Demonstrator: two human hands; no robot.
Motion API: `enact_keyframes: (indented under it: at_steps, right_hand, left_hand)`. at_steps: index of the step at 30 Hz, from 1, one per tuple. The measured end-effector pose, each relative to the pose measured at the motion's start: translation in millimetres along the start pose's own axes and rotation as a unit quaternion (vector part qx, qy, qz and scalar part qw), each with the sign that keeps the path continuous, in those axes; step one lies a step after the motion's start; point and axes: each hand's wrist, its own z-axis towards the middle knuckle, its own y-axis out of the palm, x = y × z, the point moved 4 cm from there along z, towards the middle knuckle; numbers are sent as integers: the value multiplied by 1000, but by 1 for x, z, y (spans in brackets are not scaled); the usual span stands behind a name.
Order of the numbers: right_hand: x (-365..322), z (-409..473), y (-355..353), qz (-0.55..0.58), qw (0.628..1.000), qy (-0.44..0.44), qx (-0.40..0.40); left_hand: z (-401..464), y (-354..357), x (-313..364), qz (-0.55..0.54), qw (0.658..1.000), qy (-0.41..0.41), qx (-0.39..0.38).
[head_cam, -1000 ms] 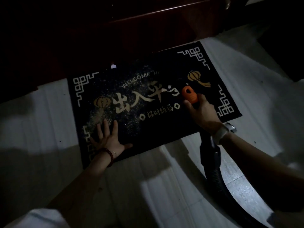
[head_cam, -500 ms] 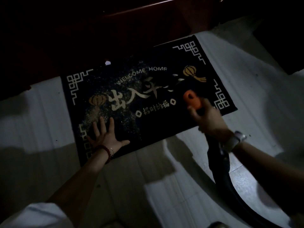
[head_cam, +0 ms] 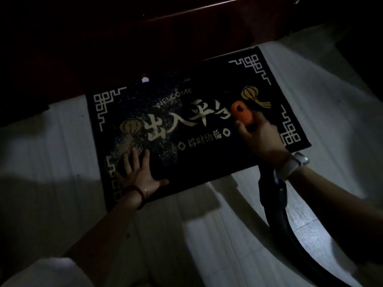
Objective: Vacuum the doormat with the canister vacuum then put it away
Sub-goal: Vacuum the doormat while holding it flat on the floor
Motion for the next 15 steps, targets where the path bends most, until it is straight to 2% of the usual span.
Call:
enact_keyframes:
  at_steps: [3,8,9,12,15]
  right_hand:
    - [-1,5,9,2,1000,25,1]
    - [-25,-42,53,-37,986,-76,-143]
    - [-25,-42,50,-34,985,-80,-148]
    - [-16,-16,23,-24,996,-55,-59]
    - [-6,13,-1,19,999,26,20]
  left_hand:
    - [-1,0,1,-6,1000,0,0]
    - [-1,-1,0,-11,1000,1,-3]
    - [-1,-1,0,-10,1000,1,-3]
    - [0,-1,0,0,1000,2,4]
    - [0,-1,0,2,1000,3,-2]
